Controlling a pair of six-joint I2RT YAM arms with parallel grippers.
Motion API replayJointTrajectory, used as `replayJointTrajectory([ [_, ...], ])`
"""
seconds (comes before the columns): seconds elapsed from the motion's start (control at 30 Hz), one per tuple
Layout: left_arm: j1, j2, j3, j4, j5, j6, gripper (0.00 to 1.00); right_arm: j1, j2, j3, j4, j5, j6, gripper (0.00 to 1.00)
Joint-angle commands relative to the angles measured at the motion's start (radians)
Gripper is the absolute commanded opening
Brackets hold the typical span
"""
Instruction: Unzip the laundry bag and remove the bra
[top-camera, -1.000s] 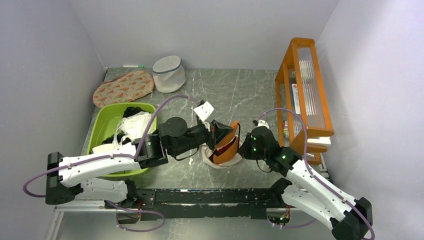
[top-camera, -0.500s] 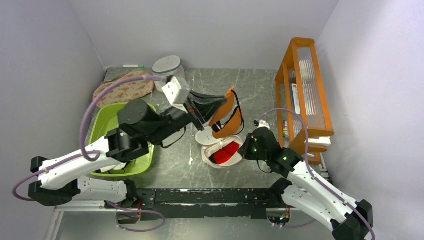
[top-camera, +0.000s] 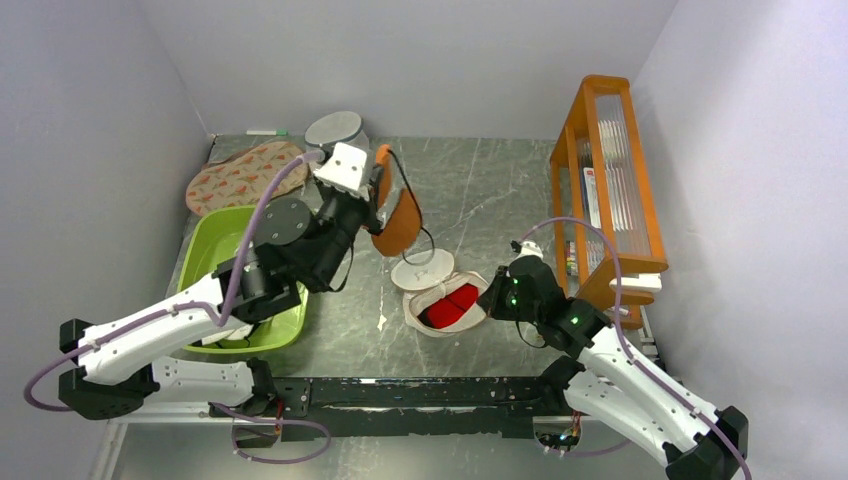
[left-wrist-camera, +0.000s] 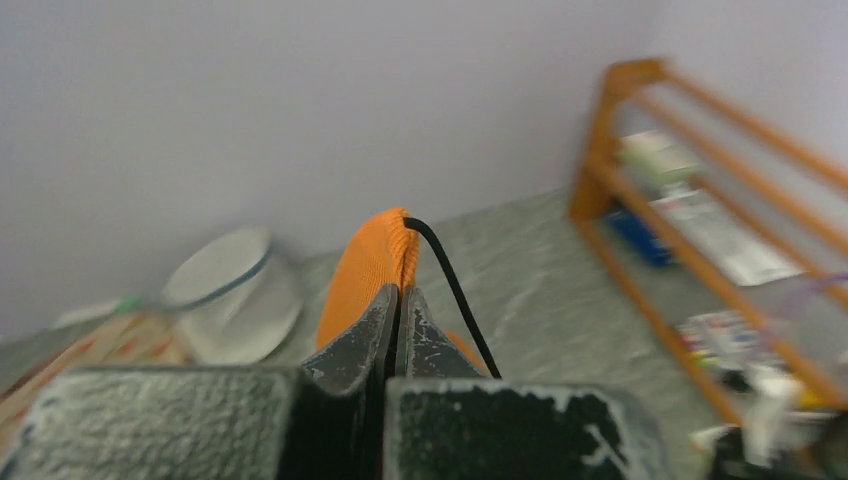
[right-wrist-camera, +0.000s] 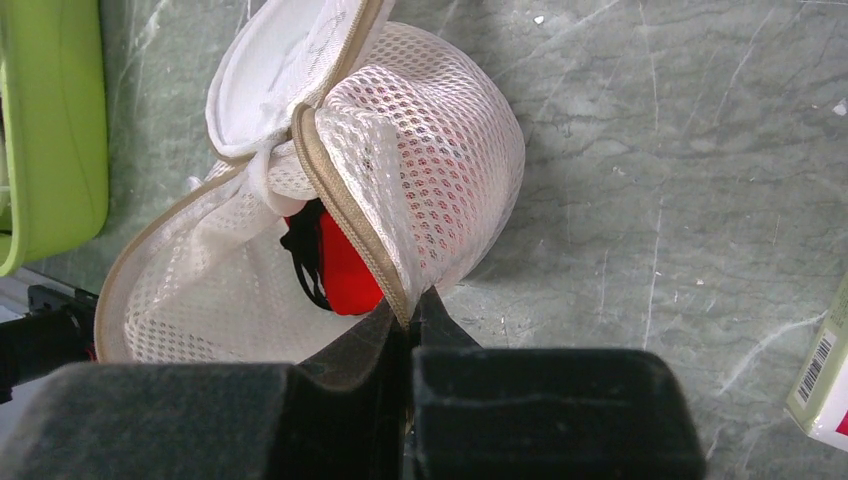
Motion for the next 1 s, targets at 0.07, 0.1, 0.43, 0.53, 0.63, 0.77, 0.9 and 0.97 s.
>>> replayJointTrajectory([
  [0.07, 0.228, -0.049, -0.004, -0.349, -0.252, -0.211, 0.07, 0.002, -0.016, 0.008, 0.010, 0.013, -0.004, 0.00],
  [0.1, 0.268, -0.069, -0.020, -0.391, -0.260, -0.231, 0.07, 0.003, -0.011, 0.007, 0.011, 0.010, -0.007, 0.00],
  [0.43, 0.452, -0.160, -0.103, -0.617, -0.345, -0.295, 0.07, 0.003, 0.014, 0.001, 0.047, -0.005, -0.022, 0.00],
  [0.53, 0.455, -0.139, -0.092, -0.768, -0.343, -0.405, 0.07, 0.003, 0.018, 0.000, 0.041, -0.010, -0.023, 0.00],
  [0.63, 0.456, -0.125, -0.114, -0.894, -0.405, -0.509, 0.07, 0.002, 0.015, -0.001, 0.043, -0.012, -0.025, 0.00],
  [0.77, 0.467, -0.089, -0.113, -1.120, -0.460, -0.744, 0.07, 0.003, 0.013, 0.001, 0.043, -0.009, -0.024, 0.00],
  [0.9, 0.467, -0.051, -0.095, -1.415, -0.484, -1.121, 0.07, 0.003, 0.013, -0.008, 0.048, -0.013, -0.025, 0.00],
  [0.97, 0.469, -0.072, -0.108, -1.432, -0.481, -1.154, 0.07, 0.003, 0.017, -0.003, 0.042, -0.015, -0.026, 0.00],
])
